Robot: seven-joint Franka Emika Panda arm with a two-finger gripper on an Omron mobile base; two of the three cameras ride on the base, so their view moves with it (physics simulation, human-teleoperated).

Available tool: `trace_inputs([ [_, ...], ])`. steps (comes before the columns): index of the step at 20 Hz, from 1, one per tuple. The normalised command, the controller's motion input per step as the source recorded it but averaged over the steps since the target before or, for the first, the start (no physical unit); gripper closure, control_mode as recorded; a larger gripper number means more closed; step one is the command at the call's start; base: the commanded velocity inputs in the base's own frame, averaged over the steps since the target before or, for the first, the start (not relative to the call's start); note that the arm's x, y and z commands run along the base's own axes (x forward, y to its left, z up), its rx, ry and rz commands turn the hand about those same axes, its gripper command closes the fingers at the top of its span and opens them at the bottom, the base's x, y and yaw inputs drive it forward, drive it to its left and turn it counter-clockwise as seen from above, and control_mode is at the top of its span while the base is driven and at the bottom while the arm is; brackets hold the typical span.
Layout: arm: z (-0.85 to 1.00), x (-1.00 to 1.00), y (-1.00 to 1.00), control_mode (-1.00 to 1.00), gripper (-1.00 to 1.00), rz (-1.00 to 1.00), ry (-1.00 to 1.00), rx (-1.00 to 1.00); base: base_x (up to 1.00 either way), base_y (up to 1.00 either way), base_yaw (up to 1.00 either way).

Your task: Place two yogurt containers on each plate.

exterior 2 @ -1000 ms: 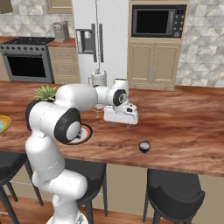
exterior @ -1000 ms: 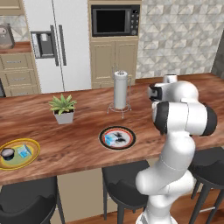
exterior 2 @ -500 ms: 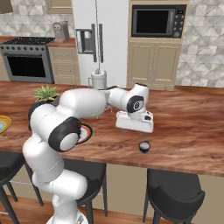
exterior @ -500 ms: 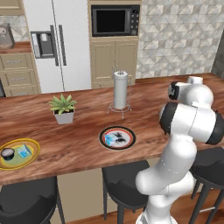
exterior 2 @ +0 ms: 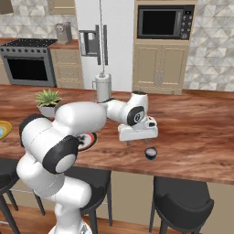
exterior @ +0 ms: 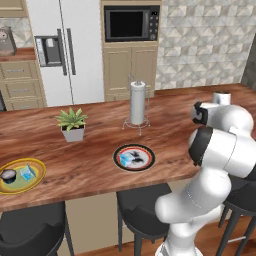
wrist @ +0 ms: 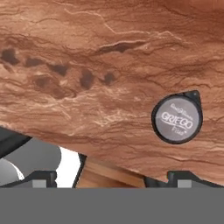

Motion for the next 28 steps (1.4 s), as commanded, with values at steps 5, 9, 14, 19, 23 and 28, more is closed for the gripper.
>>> trace_inputs([
  [5,0.00,0.67,-0.21,-1.00,-1.00,0.16,0.06,0.03,0.00,0.00,0.00],
  [9,0.00,0.41,-0.42,-1.00,-1.00,0.00,0.00,0.11,0.00,0.00,0.00],
  [14,0.00,0.05,-0.29,-1.00,-1.00,-0.07,0.00,0.01,0.00,0.00,0.00],
  [19,-0.09,0.00,-0.09,-1.00,-1.00,-0.13,0.00,0.00,0.00,0.00,0.00],
  [23,-0.25,0.00,-0.04,-1.00,-1.00,-0.15,0.00,0.00,0.00,0.00,0.00],
  [28,-0.06,-0.04,-0.01,-1.00,-1.00,-0.02,0.00,0.00,0.00,0.00,0.00],
])
